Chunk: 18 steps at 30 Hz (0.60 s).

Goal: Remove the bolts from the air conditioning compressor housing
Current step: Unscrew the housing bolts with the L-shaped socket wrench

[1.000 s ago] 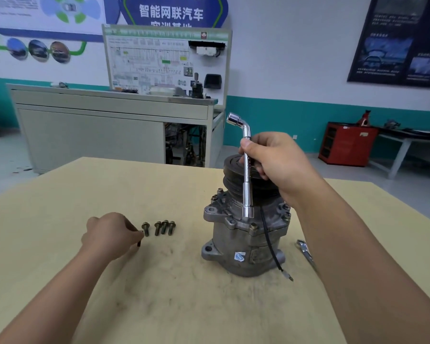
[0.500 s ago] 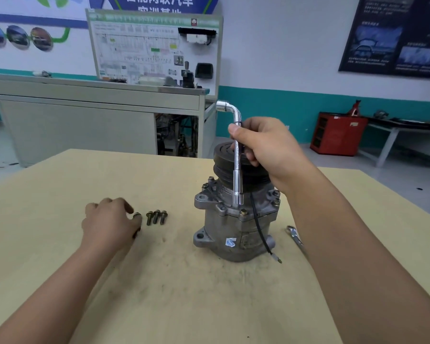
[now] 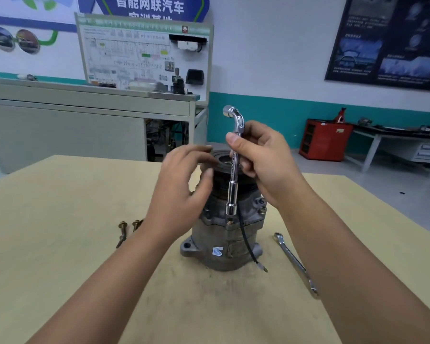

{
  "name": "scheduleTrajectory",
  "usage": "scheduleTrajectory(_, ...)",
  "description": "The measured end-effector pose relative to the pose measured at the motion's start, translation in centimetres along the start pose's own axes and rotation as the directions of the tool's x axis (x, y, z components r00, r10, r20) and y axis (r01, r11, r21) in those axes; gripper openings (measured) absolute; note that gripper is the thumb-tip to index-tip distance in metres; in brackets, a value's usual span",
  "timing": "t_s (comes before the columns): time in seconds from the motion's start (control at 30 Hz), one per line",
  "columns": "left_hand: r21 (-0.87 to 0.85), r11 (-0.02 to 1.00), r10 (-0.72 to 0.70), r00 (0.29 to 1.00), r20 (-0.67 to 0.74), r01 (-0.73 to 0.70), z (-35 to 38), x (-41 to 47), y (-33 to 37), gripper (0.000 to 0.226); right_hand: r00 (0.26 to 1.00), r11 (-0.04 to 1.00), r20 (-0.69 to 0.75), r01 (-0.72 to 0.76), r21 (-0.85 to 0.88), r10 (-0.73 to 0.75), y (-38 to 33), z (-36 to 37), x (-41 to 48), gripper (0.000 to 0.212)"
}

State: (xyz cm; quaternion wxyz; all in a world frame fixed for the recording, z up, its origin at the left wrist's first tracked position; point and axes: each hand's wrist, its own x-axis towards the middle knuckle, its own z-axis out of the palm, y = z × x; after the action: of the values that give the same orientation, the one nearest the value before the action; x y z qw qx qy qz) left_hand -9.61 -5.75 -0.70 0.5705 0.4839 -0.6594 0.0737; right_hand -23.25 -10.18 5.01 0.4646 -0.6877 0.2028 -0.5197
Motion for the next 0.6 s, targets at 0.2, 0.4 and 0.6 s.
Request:
scheduleTrajectory(0.2,-0.137,0.99,0.011,0.991,0.136,0.008,1.3,1.5,0.3,0.015,0.997,0.997,0.006,0.079,0.022,-0.079,0.8,-0.7,0.2,0.024)
scheduleTrajectory(0.4,-0.191,0.978,-0.049,0.984,0.173,0.082,0.9,2.9,-0.4,0.015,0.979,0.981,0.157,0.149,-0.121,-0.129,1.1,-1.4,0.1,0.023)
scheduleTrajectory(0.6,-0.194,0.975,-0.063,0.972,0.225,0.108,0.6,3.4,-0.3,0.016,0.978,0.974,0.178,0.14,-0.18,-0.108,1.3,-1.9,0.0,0.015)
